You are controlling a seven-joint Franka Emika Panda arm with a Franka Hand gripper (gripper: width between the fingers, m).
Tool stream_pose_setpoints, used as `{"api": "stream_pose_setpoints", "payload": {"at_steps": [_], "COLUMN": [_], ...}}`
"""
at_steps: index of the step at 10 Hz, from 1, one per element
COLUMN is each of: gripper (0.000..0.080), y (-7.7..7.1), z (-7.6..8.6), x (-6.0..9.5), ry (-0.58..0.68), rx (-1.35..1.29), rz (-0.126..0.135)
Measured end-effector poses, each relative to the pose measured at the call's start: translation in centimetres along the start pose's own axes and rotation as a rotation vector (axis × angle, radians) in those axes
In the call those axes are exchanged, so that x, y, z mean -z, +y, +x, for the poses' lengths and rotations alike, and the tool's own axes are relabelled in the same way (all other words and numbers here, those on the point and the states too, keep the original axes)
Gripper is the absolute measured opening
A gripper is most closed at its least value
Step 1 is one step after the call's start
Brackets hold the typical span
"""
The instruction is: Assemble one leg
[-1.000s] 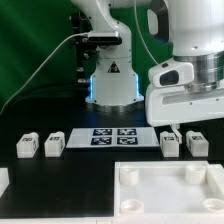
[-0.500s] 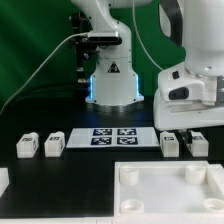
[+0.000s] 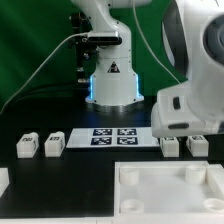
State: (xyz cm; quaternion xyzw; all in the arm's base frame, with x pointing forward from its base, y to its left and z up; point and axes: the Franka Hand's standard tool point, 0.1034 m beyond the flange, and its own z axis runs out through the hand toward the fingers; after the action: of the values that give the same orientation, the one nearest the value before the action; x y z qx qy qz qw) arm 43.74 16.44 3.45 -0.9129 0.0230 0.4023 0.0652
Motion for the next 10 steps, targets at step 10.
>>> {"api": "stream_pose_setpoints", "payload": {"at_steps": [10], "gripper": [0.0424], "y": [-0.1], "z": [-0.9], "x": [-4.8], "ry": [-0.063], "rx": [-0.018], "rz": [-0.029]}}
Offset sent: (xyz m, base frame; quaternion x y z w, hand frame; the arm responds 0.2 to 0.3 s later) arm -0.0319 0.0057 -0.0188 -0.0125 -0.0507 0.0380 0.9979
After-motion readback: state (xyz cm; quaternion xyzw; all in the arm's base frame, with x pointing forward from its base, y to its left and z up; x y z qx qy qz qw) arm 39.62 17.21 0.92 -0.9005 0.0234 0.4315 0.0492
